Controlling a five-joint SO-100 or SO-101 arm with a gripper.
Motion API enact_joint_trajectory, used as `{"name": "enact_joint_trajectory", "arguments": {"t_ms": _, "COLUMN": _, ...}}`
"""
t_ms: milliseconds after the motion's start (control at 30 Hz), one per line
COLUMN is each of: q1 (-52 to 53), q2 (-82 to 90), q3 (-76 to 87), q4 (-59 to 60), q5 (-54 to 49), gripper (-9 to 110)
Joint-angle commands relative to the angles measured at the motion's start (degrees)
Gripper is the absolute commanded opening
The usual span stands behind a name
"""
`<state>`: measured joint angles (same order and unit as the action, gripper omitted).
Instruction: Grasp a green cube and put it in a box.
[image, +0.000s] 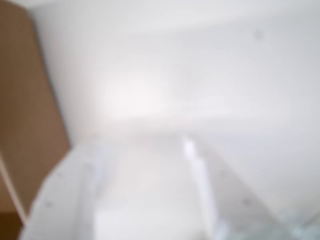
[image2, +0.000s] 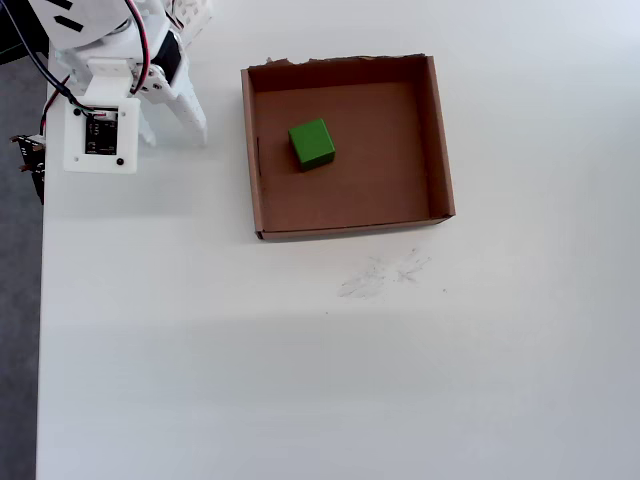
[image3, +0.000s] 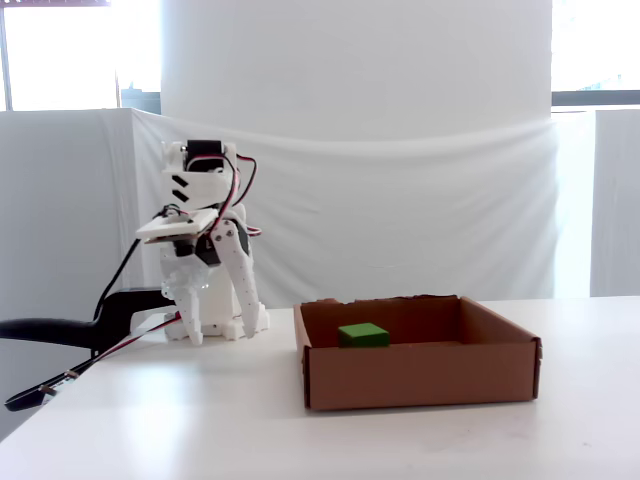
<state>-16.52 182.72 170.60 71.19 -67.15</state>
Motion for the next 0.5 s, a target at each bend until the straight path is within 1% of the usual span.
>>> {"name": "enact_joint_trajectory", "arguments": {"t_ms": 0, "q1": -0.4, "q2": -0.4, "q3": -0.3, "q4": 0.4, "q5": 0.4, "gripper": 22}}
{"name": "enact_joint_trajectory", "arguments": {"t_ms": 467, "q1": -0.4, "q2": -0.4, "q3": -0.3, "q4": 0.4, "q5": 0.7, "gripper": 22}}
